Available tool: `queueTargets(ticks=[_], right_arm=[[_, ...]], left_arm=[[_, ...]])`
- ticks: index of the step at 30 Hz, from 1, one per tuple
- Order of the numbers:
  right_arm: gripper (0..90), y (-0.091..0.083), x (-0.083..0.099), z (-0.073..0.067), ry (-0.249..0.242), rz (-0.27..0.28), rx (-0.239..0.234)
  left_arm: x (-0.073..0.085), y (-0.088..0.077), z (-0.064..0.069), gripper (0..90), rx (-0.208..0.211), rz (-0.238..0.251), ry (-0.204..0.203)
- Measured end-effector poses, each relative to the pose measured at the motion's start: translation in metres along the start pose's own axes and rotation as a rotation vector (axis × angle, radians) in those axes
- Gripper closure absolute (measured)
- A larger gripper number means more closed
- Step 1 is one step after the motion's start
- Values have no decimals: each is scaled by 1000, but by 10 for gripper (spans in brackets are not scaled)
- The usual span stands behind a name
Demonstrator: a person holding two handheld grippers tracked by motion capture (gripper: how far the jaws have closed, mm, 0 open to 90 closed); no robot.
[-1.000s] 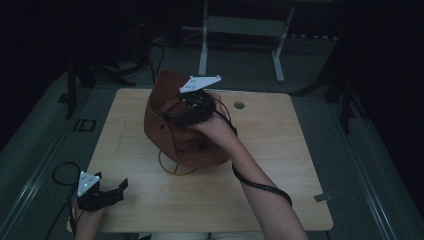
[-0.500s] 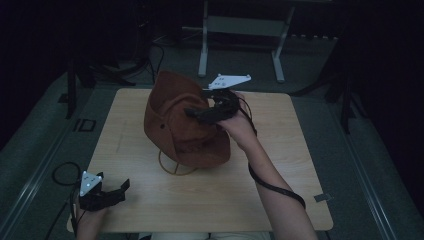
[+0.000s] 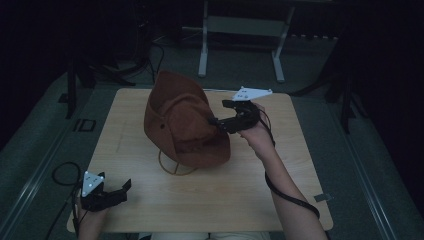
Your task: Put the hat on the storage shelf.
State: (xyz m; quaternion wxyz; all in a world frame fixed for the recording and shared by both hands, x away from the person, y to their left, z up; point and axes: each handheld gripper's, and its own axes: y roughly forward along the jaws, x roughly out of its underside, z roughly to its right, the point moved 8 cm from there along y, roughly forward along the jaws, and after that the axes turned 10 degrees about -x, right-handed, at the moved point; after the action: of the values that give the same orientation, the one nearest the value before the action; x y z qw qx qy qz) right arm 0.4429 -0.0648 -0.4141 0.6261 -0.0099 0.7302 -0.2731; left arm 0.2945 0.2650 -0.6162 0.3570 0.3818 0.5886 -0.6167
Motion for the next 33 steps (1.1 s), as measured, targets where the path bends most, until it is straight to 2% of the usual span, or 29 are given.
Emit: queueTargets(ticks=[5,11,18,26,33], right_arm=[[148,-6,22,4,4,-13,28],[148,-8,51,7,31,-28,25],[148,-14,85,8,51,-35,54],[148,-34,117,18,90,-34,102],[148,-49,148,26,122,-52,122]], left_arm=[[0,0,3,16,-1,2,12],[0,-1,4,15,6,1,11],[0,-1,4,16,10,-1,12],[1,-1,4,16,8,-1,17],[1,0,4,16,1,-6,19]])
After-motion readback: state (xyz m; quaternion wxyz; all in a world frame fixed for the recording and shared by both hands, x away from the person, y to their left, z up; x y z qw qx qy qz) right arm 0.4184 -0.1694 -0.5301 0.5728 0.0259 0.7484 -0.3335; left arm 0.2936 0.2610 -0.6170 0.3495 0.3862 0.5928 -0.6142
